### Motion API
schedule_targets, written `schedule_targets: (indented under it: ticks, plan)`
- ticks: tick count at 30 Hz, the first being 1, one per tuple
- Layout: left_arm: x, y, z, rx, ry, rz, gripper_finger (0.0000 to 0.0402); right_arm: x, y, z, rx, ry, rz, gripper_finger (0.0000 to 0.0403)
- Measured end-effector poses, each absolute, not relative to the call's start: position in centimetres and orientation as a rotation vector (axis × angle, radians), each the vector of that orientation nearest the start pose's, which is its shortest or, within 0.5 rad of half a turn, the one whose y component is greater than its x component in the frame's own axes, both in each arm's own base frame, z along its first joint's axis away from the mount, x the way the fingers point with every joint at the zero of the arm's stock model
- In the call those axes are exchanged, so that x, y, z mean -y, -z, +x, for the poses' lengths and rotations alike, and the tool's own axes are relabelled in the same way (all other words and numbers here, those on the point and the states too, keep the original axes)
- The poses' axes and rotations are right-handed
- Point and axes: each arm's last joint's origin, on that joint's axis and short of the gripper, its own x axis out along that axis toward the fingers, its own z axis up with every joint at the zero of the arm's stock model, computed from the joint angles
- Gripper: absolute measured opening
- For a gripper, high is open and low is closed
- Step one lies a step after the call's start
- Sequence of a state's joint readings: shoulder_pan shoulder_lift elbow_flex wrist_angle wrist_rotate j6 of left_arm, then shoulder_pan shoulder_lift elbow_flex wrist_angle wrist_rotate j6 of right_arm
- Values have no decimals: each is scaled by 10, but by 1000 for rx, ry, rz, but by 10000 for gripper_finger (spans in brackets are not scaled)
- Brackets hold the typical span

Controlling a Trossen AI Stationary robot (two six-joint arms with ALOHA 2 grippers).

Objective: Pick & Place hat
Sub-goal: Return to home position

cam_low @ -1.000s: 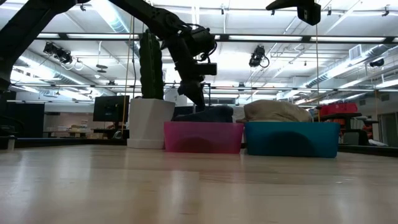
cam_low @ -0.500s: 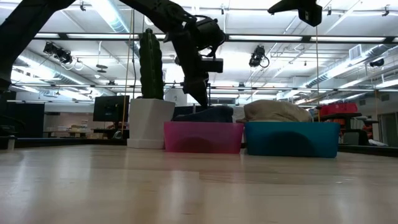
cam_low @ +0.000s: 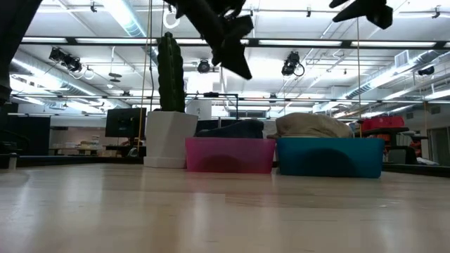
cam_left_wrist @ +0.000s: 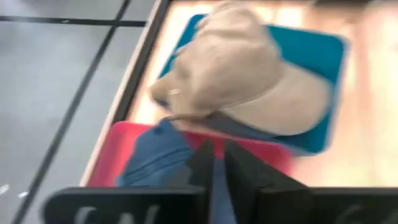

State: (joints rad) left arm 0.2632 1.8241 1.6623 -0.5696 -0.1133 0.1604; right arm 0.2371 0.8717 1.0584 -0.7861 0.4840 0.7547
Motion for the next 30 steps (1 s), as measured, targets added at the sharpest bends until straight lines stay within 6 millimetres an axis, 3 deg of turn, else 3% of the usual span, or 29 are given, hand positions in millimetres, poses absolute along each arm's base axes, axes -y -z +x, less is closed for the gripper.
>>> schedule_targets:
  ticks: [3,10,15,18,22,25,30]
  plan:
    - [-94,-320,399,-701,-251,56,8,-20,-357,143,-462,448,496,146]
    - [-54,-322,415,-618,-192,50,3,-15,-356,124,-498,475,462,146]
    - [-39,-324,421,-556,-202,14,3,-15,-356,121,-512,454,400,146]
    - [-32,-313,425,-507,-225,-4,3,-15,-355,120,-547,434,356,146]
    - [-20,-287,422,-467,-252,-88,2,-15,-352,118,-587,416,324,146]
    - [-11,-280,416,-414,-241,-132,2,-15,-350,117,-584,395,322,146]
    - [2,-291,404,-334,-232,-144,2,-19,-331,123,-543,294,383,145]
